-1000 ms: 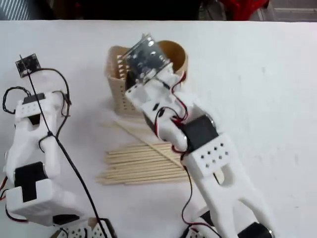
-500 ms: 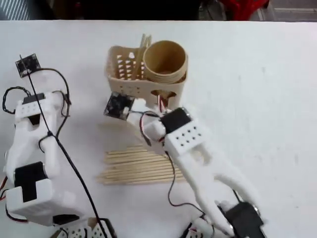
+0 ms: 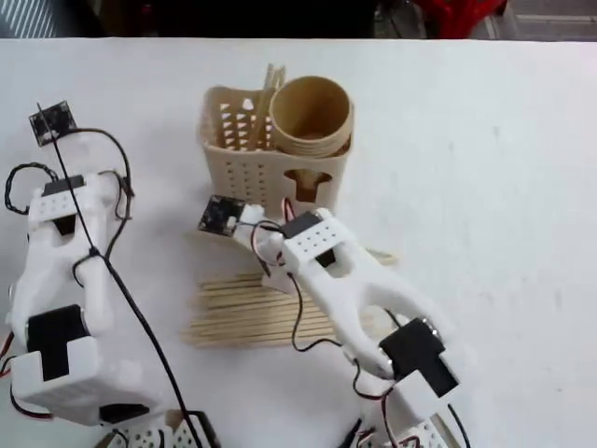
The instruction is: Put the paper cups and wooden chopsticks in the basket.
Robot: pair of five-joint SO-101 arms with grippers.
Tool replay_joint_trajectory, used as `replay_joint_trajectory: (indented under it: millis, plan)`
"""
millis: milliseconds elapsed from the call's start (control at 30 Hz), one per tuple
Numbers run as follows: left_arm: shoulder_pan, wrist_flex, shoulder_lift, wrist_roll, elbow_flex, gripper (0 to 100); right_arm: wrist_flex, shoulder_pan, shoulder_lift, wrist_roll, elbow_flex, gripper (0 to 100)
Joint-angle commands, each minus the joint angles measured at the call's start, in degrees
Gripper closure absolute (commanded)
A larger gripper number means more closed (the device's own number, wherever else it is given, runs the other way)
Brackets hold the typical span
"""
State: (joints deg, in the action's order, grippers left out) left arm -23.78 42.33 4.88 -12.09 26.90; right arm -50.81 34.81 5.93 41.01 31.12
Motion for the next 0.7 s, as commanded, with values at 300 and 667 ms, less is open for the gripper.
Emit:
replay_joint_trajectory:
  millis: [300,667]
  plan:
    - [0.3,-1.0,-0.3,-0.4,-0.4,87,-0.5,0.1,-3.9,-1.5,-0.2,98.2]
    - [0.3,-1.0,-0.3,-0.4,-0.3,87,-10.1,4.2,-32.8,-3.1,-3.5,98.3]
